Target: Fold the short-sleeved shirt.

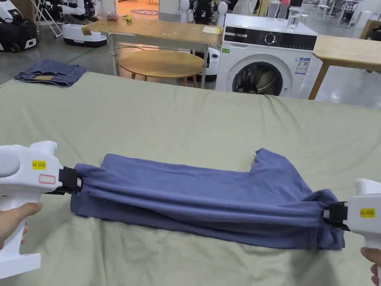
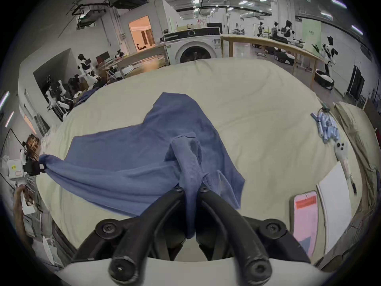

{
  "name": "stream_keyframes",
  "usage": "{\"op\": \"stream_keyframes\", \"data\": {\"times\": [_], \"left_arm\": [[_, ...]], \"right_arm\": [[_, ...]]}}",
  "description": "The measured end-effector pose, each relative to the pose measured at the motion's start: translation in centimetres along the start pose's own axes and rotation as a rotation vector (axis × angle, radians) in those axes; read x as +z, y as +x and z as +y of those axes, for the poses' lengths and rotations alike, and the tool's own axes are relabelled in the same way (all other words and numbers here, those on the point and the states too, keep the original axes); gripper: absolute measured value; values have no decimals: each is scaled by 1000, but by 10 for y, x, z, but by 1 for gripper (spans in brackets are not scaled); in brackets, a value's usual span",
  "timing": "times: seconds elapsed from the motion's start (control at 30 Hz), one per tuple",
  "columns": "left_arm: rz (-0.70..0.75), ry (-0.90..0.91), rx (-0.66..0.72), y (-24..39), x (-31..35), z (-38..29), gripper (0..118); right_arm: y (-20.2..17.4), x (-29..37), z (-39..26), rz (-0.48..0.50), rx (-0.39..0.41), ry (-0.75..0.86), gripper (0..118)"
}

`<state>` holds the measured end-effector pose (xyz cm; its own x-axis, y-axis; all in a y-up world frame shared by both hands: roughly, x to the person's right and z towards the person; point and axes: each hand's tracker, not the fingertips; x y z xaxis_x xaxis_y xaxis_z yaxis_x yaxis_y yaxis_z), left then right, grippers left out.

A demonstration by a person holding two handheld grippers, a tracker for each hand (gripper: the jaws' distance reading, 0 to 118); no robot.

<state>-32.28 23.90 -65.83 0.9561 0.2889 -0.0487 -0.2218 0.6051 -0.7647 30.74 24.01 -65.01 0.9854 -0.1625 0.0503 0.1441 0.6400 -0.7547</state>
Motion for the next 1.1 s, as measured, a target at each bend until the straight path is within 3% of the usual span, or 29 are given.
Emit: {"op": "stream_keyframes", "data": {"times": [0.33, 0.5, 0.6, 0.63, 0.83, 0.9, 0.93, 0.97, 1.03, 1.1], "left_arm": [[64, -120, 0, 0, -68, 26, 1], [83, -143, -23, 5, -77, 26, 3], [91, -108, -31, 12, -67, 24, 38], [72, -80, -31, 14, -60, 22, 43], [24, 139, -121, 44, -23, -1, 47], [38, 224, -174, 59, -11, -18, 46], [54, 259, -191, 62, -8, -24, 43], [68, 295, -211, 68, -4, -33, 33], [95, 362, -262, 80, 4, -49, 0], [147, 415, -288, 80, 2, -58, 0]], "right_arm": [[7, -77, 23, -30, -26, -52, 6], [-2, -81, 19, -103, 53, -18, 12], [-14, -64, 14, -147, 111, 85, 41], [-21, -54, 14, -153, 124, 130, 43], [-54, -9, -7, -113, 100, 348, 44], [-69, 2, -17, -106, 100, 411, 28], [-75, 6, -21, -97, 99, 435, 10], [-82, 9, -26, -96, 96, 458, 3], [-93, 14, -36, -85, 95, 487, 0], [-101, 16, -42, -58, 86, 513, 0]]}}
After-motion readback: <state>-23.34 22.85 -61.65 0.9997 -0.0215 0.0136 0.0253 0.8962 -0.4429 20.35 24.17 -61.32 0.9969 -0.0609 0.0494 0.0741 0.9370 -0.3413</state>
